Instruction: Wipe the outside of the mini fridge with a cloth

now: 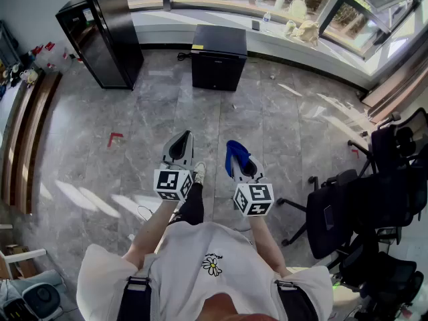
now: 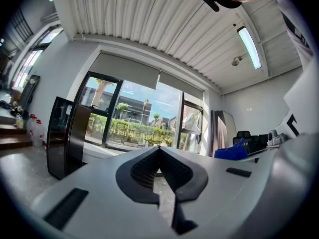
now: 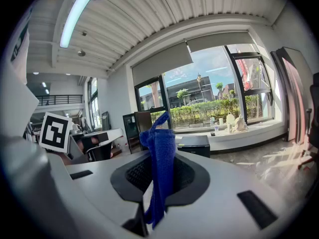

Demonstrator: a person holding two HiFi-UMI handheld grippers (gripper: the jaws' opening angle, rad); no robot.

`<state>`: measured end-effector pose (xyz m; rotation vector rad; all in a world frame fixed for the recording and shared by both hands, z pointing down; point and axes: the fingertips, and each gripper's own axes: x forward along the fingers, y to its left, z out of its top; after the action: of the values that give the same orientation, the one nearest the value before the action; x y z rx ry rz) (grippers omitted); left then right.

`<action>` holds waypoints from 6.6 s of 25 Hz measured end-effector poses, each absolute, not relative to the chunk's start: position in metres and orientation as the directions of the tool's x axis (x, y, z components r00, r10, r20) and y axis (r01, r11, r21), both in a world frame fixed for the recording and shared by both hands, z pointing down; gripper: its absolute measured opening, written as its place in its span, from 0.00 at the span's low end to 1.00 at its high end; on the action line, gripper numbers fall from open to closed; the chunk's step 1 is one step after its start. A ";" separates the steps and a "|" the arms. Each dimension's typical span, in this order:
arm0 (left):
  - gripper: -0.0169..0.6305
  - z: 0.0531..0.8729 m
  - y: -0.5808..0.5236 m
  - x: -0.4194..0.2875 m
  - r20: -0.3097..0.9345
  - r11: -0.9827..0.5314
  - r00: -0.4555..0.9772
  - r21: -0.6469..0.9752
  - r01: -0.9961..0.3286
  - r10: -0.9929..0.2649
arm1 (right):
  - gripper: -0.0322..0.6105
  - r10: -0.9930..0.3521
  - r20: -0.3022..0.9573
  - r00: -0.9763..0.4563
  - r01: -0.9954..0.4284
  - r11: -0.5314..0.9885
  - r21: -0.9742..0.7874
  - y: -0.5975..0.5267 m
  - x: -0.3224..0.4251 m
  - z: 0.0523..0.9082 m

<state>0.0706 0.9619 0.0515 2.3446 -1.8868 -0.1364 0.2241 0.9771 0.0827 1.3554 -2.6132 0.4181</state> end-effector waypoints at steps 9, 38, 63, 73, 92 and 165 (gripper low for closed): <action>0.03 0.017 0.761 0.009 -0.051 -0.251 0.246 0.136 -0.958 -0.968 | 0.15 -0.801 0.255 -0.541 -0.841 0.507 -0.191 0.763 0.159 0.048; 0.03 -0.002 0.258 -0.031 -0.053 -0.184 0.179 0.102 -0.978 -0.982 | 0.15 -0.700 0.199 -0.686 -0.727 0.652 -0.214 0.266 0.093 0.034; 0.03 0.055 0.049 -0.144 0.075 -0.184 0.204 0.216 -0.959 -0.976 | 0.15 -0.650 0.279 -0.707 -0.704 0.615 -0.355 0.040 -0.038 0.070; 0.03 0.137 0.023 -0.188 0.193 -0.094 0.120 0.138 -0.986 -0.974 | 0.15 -0.567 0.422 -0.707 -0.704 0.617 -0.351 0.003 -0.070 0.163; 0.03 0.404 -0.084 -0.261 0.307 0.020 0.049 0.218 -0.976 -0.951 | 0.15 -0.464 0.567 -0.681 -0.731 0.476 -0.489 -0.165 -0.221 0.446; 0.03 0.480 -0.111 0.002 0.423 -0.187 0.272 0.231 -0.955 -0.864 | 0.15 -0.629 0.756 -0.181 -0.970 0.241 -0.031 -0.247 0.204 0.516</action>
<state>0.0017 -0.1106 0.4797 2.1041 -1.6389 0.2728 0.2040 -0.2473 0.5159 1.4592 -1.8945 0.7028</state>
